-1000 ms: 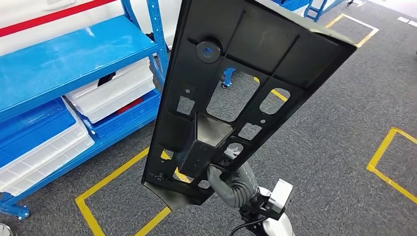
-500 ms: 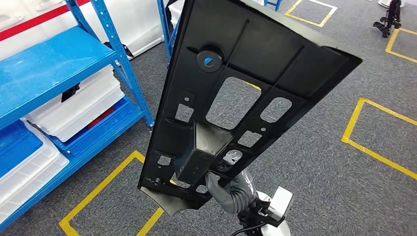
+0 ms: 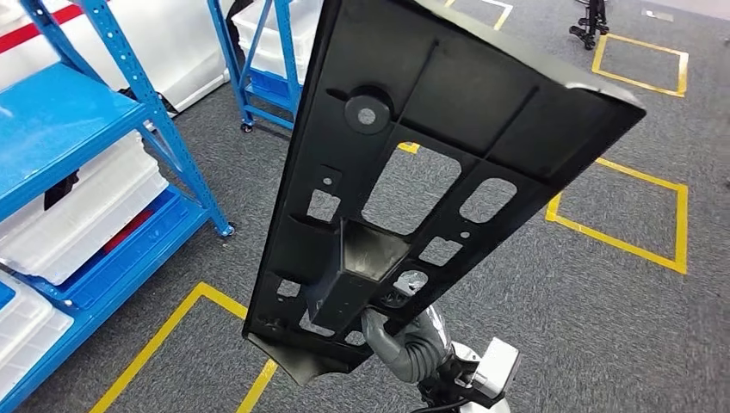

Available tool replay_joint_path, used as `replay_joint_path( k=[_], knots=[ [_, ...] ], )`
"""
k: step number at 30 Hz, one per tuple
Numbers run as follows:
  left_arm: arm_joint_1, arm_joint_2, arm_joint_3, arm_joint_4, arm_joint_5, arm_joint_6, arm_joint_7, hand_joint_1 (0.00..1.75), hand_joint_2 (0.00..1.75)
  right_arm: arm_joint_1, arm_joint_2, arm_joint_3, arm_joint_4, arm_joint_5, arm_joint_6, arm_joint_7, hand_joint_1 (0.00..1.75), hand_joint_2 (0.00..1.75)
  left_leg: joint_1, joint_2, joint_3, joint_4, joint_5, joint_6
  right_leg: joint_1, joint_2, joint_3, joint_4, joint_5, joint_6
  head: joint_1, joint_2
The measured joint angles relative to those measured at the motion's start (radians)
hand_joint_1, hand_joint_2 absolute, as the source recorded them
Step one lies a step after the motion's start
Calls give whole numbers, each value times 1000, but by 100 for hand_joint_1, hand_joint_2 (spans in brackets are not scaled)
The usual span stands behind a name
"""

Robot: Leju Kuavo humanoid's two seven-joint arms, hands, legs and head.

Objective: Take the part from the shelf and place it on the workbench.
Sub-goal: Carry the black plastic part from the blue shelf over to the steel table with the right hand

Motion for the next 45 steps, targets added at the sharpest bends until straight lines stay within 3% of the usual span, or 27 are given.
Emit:
replay_joint_path(
  k=[2,3,5,7,8,10,11,13,15,17,18,19,21,22,24,26,28,30,32,33,34,36,38,39,41,43,45],
  knots=[
    [1,0,0,0,-1,0,0,0,175,2,0,0,0,0,0,0,175,175,-1,27,-2,1,-1,-1,-8,-14,-44,94,-29,6,0,0],
    [0,0,0,0,-1,0,0,0,175,3,0,-1,0,0,0,0,175,175,-1,40,-2,2,-2,-2,-11,-18,-39,88,-16,9,0,0],
    [-1,0,0,0,-1,-1,1,0,175,3,0,-1,-1,0,0,0,175,175,-1,62,1,3,-6,-9,-15,-40,29,-32,44,10,0,0],
    [-2,0,0,0,-1,-1,2,0,175,2,0,-1,-3,0,2,0,175,175,-5,78,6,5,-12,-19,-9,-71,94,-151,78,3,0,0],
    [-3,0,0,0,-1,-1,2,0,175,2,0,-2,-4,0,2,0,175,175,-8,85,7,5,-14,-25,-6,-78,106,-177,80,-3,0,0],
    [-5,0,0,0,0,-1,3,0,175,2,0,-2,-6,0,3,0,175,175,-9,100,12,4,-17,-37,-1,-63,104,-183,79,-15,0,0],
    [-7,0,0,0,0,-1,4,0,175,2,0,-3,-7,0,4,0,175,175,-7,97,13,6,-21,-43,-2,-53,104,-186,81,-21,0,0],
    [-7,1,0,0,0,-1,4,0,175,0,1,-3,-11,0,5,0,175,175,-3,62,-3,51,-57,-52,-7,-35,106,-192,86,-34,0,0],
    [-4,1,0,0,0,-1,5,0,175,-2,4,-2,-13,0,7,0,175,175,-1,18,-59,176,-125,-55,-6,-17,105,-194,88,-42,0,0],
    [0,1,0,0,2,-1,7,0,175,-2,6,-2,-13,0,8,1,175,175,-1,5,-117,293,-163,-55,-2,8,104,-192,88,-46,0,0],
    [2,1,0,0,2,-1,8,0,175,-2,6,-2,-13,0,8,1,175,175,-2,3,-125,304,-153,-53,0,21,105,-191,89,-46,0,0],
    [3,1,0,0,3,-1,9,0,175,-2,6,-2,-13,0,8,1,175,175,-2,-1,-114,270,-122,-50,2,36,106,-190,89,-46,0,0],
    [3,1,0,0,3,-1,9,0,175,-2,7,-2,-13,0,9,1,175,175,-2,-34,-57,132,-46,-39,3,61,107,-186,88,-45,0,0],
    [3,2,1,0,3,-1,8,0,175,-3,7,-2,-13,0,10,1,175,175,-1,-55,-32,71,-22,-36,4,73,105,-183,88,-43,0,0],
    [2,2,1,0,2,-1,6,0,175,-2,8,-2,-13,0,12,1,175,175,-3,-76,-13,21,-13,-31,2,94,98,-181,92,-32,0,0],
    [-1,1,0,0,-1,-1,5,0,175,2,9,-4,-14,0,14,1,175,175,-3,-57,-9,12,-7,-23,-1,110,92,-184,97,-19,0,0],
    [-3,0,1,0,-5,0,5,0,175,3,8,-8,-17,1,15,1,175,175,1,-31,-3,-3,3,-10,4,70,78,-158,77,-11,0,0],
    [-3,0,1,0,-8,0,5,0,175,4,8,-12,-20,2,15,0,175,175,0,-3,-1,-11,7,-2,3,7,26,-50,15,-4,0,0],
    [-2,1,1,0,-10,-1,8,0,175,6,8,-15,-20,3,15,0,175,175,-2,26,-3,-11,6,-1,-5,-12,-38,80,-37,4,0,0],
    [-2,1,1,0,-12,-1,10,0,175,8,8,-17,-20,4,14,-1,175,175,-2,40,-3,-10,5,-2,-10,-15,-50,104,-38,8,0,0],
    [-3,1,0,0,-14,-2,11,0,175,9,8,-19,-20,5,12,-2,175,175,-2,53,-2,-10,4,-4,-14,-20,-40,88,-20,11,0,0],
    [-5,1,-1,0,-20,-2,16,0,175,12,8,-21,-21,8,7,-6,175,175,-2,75,3,-7,-2,-12,-19,-51,35,-46,41,14,0,0],
    [-7,0,-4,0,-28,-2,19,0,175,17,8,-24,-25,13,2,-11,175,175,-7,91,8,-2,-11,-24,-15,-91,97,-162,74,7,0,0],
    [-9,0,-6,0,-32,-2,21,0,175,21,8,-26,-29,15,-2,-14,175,175,-9,99,10,0,-14,-31,-11,-100,107,-182,75,2,0,0],
    [-13,0,-13,0,-39,-2,24,0,175,34,8,-32,-38,16,-8,-18,175,175,-9,114,14,-1,-18,-42,-6,-80,104,-184,74,-11,0,0],
    [-18,0,-20,0,-44,-2,26,0,175,46,8,-40,-49,17,-12,-23,175,175,-4,87,9,22,-40,-52,-8,-58,104,-189,78,-23,0,0],
    [-21,-1,-22,0,-47,-1,26,0,175,54,8,-44,-56,18,-13,-26,175,175,0,31,-35,126,-102,-57,-10,-35,105,-192,81,-35,0,0]
  ],
)
